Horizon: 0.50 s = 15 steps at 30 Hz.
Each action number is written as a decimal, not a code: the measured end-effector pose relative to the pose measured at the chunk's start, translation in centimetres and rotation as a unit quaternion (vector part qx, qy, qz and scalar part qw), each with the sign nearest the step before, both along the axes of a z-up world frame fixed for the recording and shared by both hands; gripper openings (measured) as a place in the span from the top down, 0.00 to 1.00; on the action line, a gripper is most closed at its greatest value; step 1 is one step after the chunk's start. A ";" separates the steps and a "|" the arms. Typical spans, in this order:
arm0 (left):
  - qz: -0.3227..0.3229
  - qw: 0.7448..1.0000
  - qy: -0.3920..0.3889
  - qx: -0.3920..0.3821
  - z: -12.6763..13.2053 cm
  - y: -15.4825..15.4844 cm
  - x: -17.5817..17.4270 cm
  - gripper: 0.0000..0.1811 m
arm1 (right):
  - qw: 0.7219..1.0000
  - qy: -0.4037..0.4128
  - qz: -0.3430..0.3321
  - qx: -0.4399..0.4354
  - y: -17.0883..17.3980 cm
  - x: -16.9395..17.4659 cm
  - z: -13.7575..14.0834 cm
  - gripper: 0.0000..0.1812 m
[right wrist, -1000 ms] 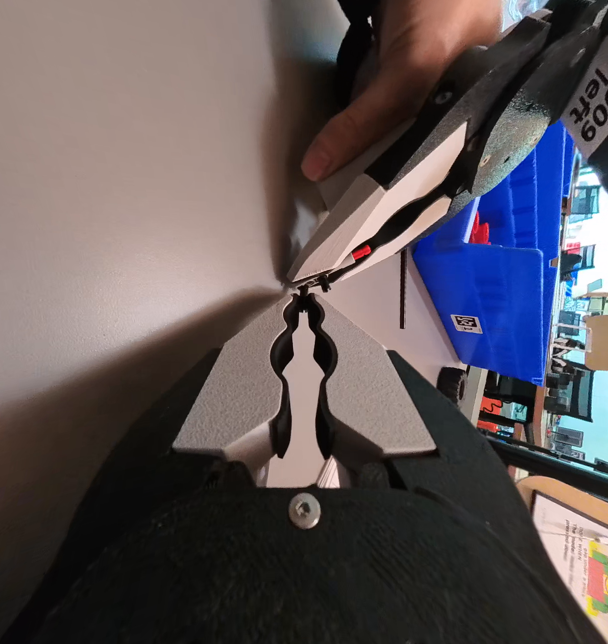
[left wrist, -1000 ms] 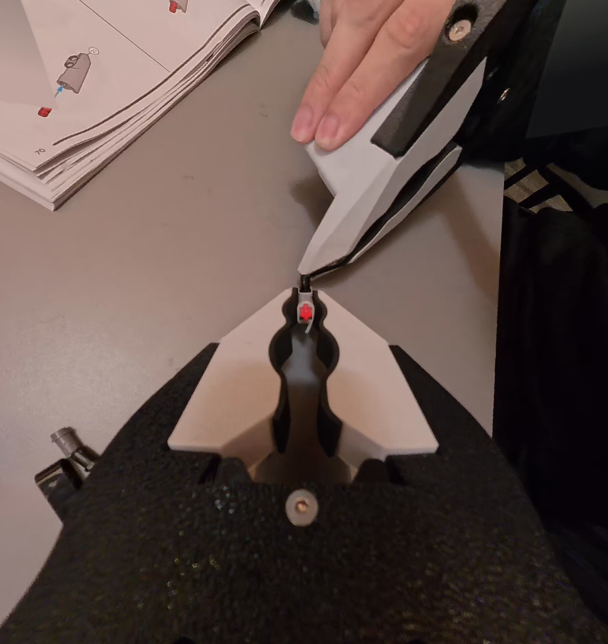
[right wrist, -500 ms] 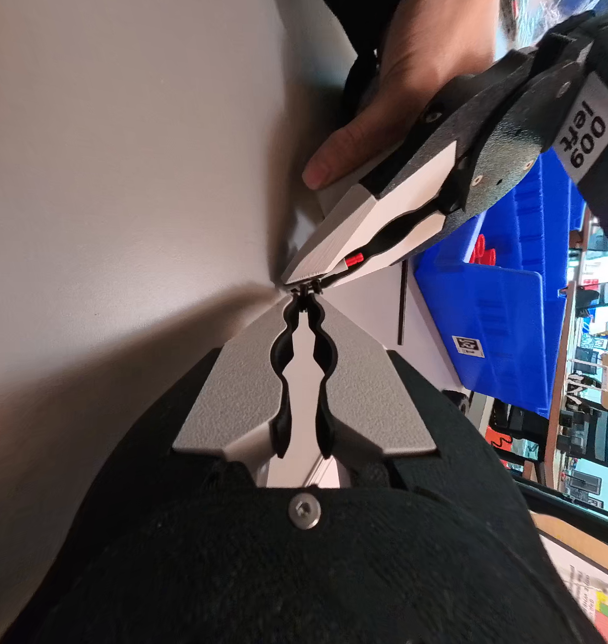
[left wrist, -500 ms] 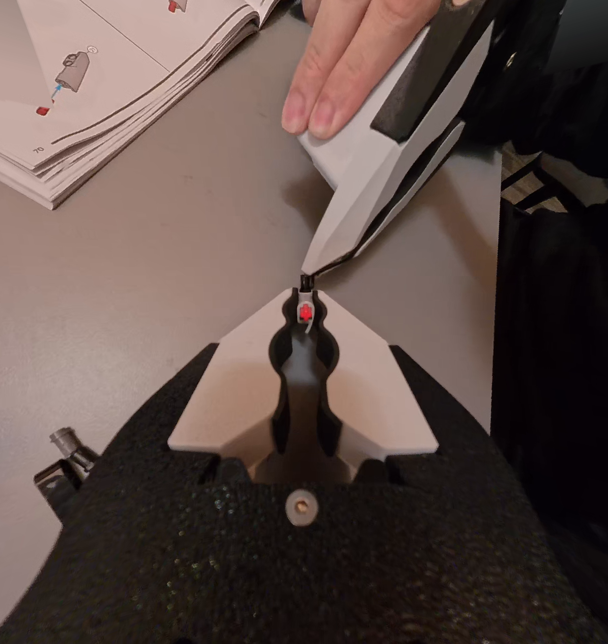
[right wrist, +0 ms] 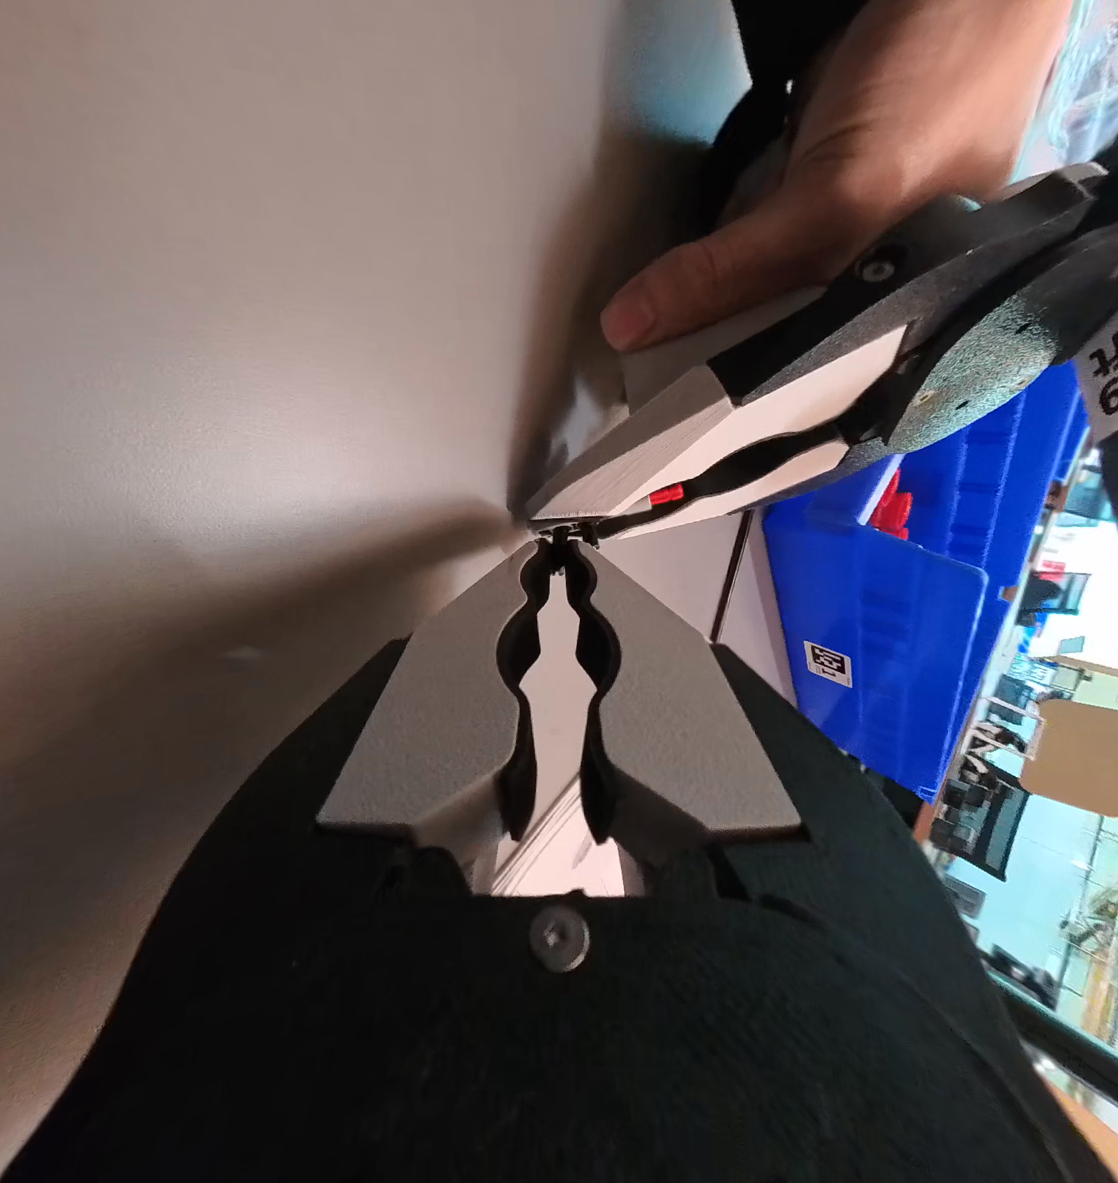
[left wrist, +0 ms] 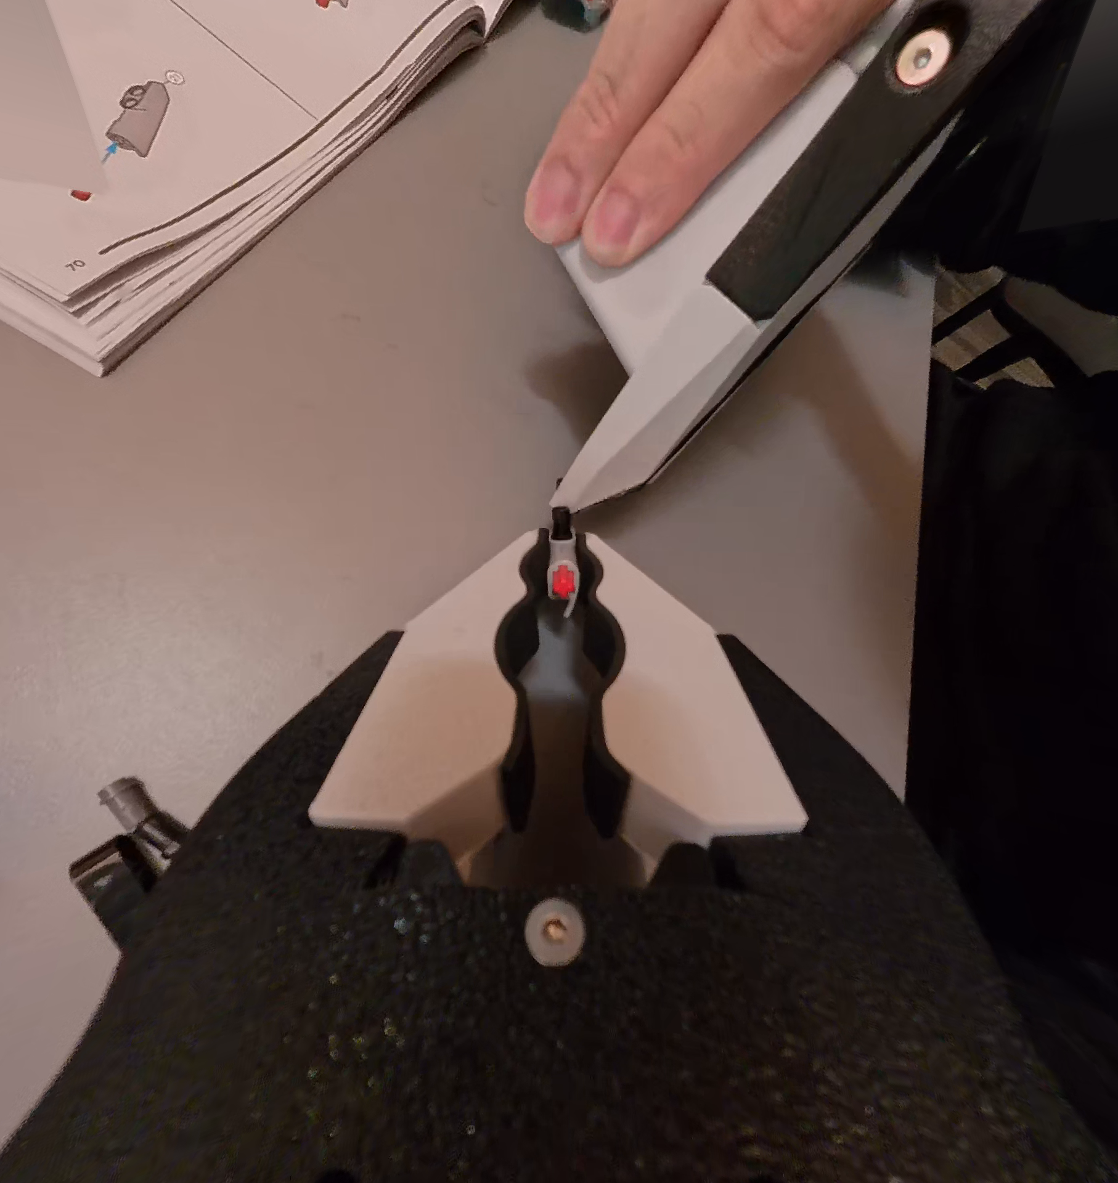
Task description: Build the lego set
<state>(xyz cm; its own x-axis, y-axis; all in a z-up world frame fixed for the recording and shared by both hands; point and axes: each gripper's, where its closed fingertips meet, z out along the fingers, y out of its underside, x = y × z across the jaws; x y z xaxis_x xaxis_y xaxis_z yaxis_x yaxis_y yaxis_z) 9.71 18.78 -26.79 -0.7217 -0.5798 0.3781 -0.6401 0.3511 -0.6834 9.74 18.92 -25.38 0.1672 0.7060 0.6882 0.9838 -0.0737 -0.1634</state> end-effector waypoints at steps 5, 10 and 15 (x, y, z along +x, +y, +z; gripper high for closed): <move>-0.002 1.000 0.001 0.000 0.0 0.1 -0.1 0.97 | 0.999 0.015 -0.001 -0.042 0.1 -0.1 -0.1 0.98; -0.003 1.000 0.002 -0.001 0.0 0.2 -0.2 0.97 | 0.996 0.040 -0.016 -0.084 0.2 -0.3 -0.1 0.98; -0.005 1.000 0.002 -0.001 0.0 0.2 -0.2 0.97 | 0.992 0.053 -0.036 -0.108 0.2 -0.3 -0.1 0.98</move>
